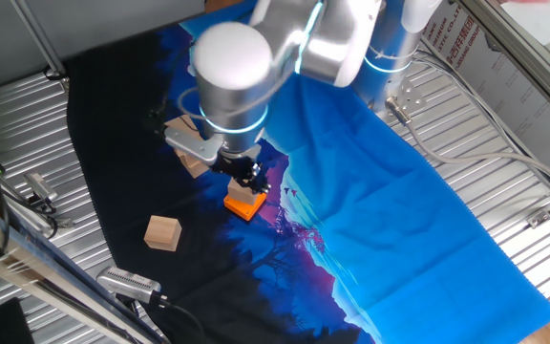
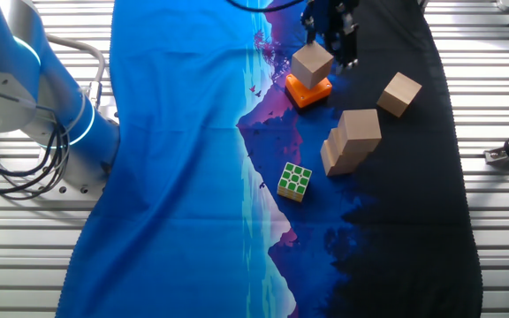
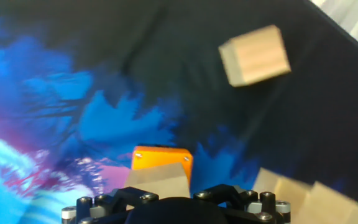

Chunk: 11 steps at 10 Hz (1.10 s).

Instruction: Stack the blocks in a vertical line of five

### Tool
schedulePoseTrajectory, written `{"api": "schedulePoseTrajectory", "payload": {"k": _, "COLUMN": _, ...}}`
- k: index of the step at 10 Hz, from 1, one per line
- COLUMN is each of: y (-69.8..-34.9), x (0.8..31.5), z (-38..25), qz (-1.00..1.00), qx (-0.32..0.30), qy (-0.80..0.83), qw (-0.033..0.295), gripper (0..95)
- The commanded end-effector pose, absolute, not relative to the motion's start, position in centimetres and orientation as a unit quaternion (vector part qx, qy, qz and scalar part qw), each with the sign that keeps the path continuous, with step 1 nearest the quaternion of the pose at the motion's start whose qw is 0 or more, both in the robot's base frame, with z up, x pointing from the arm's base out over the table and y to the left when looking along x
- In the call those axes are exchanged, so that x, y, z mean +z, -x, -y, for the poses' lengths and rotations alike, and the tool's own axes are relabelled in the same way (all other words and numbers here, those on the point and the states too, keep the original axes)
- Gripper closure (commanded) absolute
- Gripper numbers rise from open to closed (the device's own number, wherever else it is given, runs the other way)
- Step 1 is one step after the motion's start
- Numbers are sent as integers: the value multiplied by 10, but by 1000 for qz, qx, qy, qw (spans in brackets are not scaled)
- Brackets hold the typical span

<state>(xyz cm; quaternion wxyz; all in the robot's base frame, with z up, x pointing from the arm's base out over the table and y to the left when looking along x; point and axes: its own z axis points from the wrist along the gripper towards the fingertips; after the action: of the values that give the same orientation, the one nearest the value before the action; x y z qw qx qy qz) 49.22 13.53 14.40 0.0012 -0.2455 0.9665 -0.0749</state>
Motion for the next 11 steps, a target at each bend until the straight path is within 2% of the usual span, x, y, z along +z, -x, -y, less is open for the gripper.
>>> {"api": "schedulePoseTrajectory", "payload": {"k": 1, "y": -492, "x": 141, "z": -132, "qz": -967, "qx": -60, "qy": 248, "qw": 8, "gripper": 0}}
{"api": "schedulePoseTrajectory", "payload": {"k": 4, "y": -493, "x": 143, "z": -133, "qz": -971, "qx": -31, "qy": 237, "qw": 19, "gripper": 0}}
{"api": "schedulePoseTrajectory", "payload": {"k": 11, "y": -493, "x": 144, "z": -134, "qz": -970, "qx": -37, "qy": 239, "qw": 22, "gripper": 0}}
